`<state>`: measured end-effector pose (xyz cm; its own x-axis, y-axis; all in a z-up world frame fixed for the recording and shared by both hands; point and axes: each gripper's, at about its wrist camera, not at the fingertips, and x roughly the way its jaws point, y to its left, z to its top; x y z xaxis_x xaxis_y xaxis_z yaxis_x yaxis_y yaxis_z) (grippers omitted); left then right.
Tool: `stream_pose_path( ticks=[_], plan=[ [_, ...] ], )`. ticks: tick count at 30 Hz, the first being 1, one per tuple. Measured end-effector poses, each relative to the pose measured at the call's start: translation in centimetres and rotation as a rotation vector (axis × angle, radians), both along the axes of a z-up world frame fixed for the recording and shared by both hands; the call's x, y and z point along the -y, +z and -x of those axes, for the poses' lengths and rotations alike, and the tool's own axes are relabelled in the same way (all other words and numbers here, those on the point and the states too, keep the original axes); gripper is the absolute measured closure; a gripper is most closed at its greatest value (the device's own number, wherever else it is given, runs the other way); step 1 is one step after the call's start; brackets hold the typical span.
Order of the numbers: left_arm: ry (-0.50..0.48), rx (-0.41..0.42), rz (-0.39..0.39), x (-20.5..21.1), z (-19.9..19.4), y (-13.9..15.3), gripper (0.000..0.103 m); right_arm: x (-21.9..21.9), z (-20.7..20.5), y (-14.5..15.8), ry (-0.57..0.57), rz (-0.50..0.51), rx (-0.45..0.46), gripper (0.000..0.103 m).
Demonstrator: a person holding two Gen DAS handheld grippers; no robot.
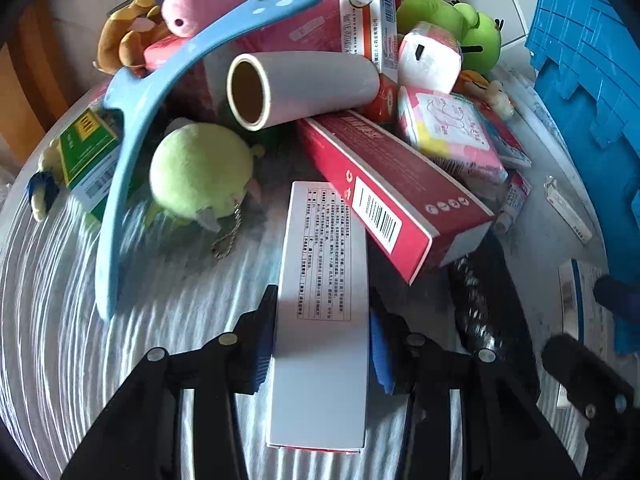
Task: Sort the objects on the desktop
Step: 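Grasp a long white medicine box with the left gripper while the right grasps another black wrapped roll, then carry the white box and black roll into the blue crate and open both grippers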
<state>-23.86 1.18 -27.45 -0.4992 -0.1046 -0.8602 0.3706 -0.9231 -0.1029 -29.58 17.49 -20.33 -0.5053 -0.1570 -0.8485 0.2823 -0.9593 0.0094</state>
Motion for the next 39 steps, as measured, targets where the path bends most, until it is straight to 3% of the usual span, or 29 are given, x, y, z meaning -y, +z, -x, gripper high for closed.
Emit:
stream_pose_path(
  ticks=[5, 8, 9, 18, 28, 33, 39],
  plan=[
    [0.019, 0.011, -0.003, -0.5, -4.7, -0.7, 0.062, 2.0, 1.0, -2.0, 0.039, 0.015, 0.063, 0.034],
    [0.022, 0.025, -0.009, -0.6, -5.5, -0.2, 0.062, 2.7, 1.3, -3.2, 0.052, -0.005, 0.092, 0.063],
    [0.024, 0.027, -0.016, -0.3, -5.8, -0.2, 0.062, 2.8, 1.2, -3.5, 0.053, -0.013, 0.103, 0.066],
    [0.033, 0.024, -0.021, 1.0, -6.1, -0.2, 0.062, 2.2, -0.4, -3.4, 0.09, -0.015, 0.16, 0.065],
    [0.033, 0.02, -0.027, 1.4, -5.1, -0.2, 0.063, 3.9, 1.1, -4.4, 0.092, -0.066, 0.128, 0.066],
    [0.036, -0.039, -0.016, 1.1, -5.7, 2.1, 0.062, 3.5, -0.3, -2.4, 0.097, -0.04, 0.084, 0.068],
    [0.037, -0.15, 0.029, 0.5, -6.5, 7.1, 0.062, 3.5, -1.4, 2.5, 0.115, 0.014, -0.03, 0.068]
  ],
)
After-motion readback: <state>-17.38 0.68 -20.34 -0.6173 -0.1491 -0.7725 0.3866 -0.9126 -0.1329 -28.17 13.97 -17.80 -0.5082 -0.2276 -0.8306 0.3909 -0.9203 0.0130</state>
